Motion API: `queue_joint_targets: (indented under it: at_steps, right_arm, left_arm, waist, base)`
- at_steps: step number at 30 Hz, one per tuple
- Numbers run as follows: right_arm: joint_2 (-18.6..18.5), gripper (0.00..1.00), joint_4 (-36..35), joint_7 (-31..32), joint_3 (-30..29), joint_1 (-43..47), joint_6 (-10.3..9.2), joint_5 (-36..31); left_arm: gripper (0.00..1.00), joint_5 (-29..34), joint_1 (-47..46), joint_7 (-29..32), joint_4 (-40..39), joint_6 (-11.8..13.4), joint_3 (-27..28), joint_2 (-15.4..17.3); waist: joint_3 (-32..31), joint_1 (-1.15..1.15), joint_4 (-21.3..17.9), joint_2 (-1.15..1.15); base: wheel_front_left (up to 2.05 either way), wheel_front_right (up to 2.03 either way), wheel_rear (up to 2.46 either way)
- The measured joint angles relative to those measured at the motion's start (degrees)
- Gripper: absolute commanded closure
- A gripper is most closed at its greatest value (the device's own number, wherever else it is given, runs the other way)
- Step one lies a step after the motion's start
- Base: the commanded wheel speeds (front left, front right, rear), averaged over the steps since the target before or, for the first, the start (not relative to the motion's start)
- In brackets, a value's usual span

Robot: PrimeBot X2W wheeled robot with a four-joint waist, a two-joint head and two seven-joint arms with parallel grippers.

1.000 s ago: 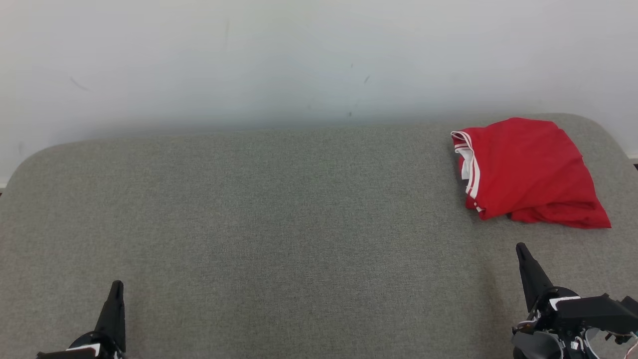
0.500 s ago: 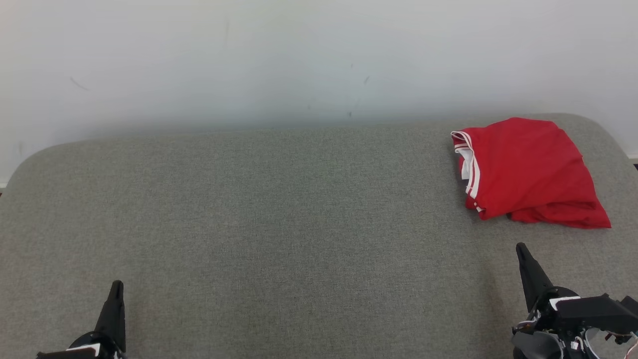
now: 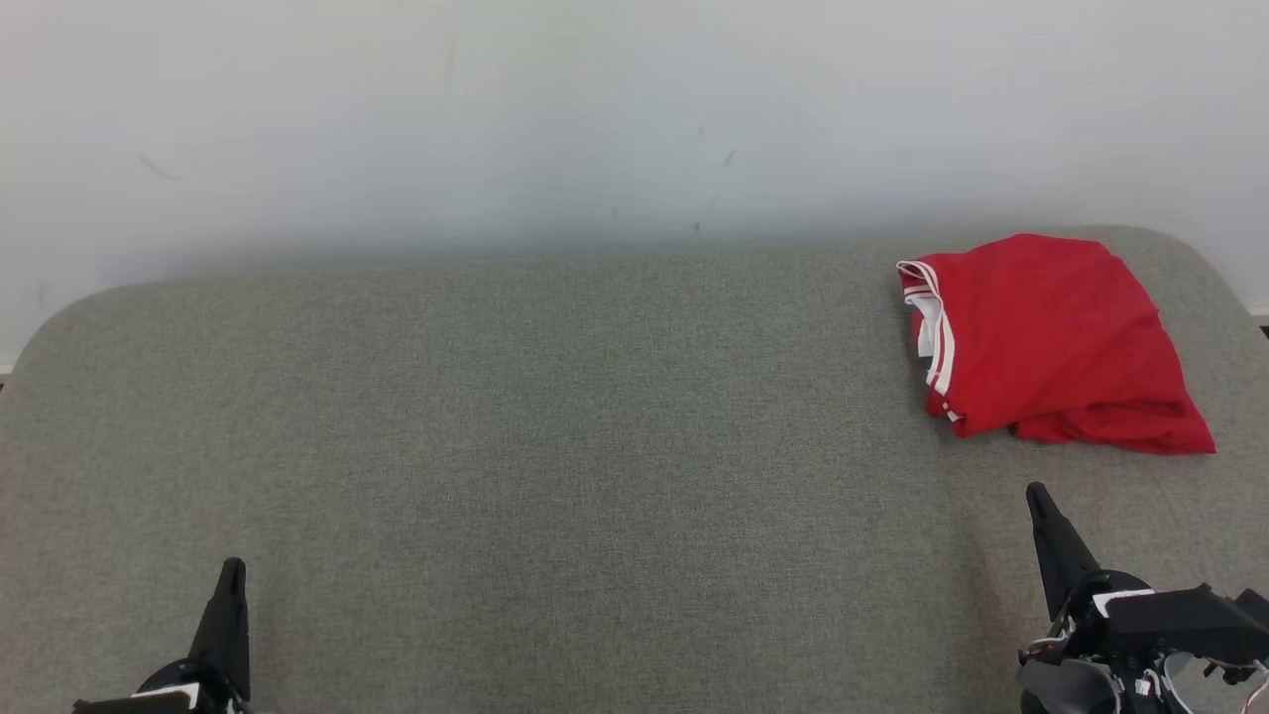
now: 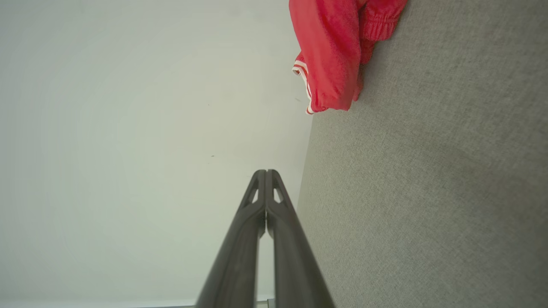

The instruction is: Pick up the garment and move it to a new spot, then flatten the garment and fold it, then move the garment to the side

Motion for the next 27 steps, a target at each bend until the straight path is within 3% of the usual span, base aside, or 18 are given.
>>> queue_joint_targets:
  at_steps: [27]
  right_arm:
    - [0.00,1.00,-0.01,0.00,0.00,0.00,0.00,0.00]
  left_arm:
    - [1.00,0.00,-0.01,0.00,0.00,0.00,0.00,0.00]
  waist:
    - [0.00,0.00,0.00,0.00]
  base:
    - [0.00,0.00,0.00]
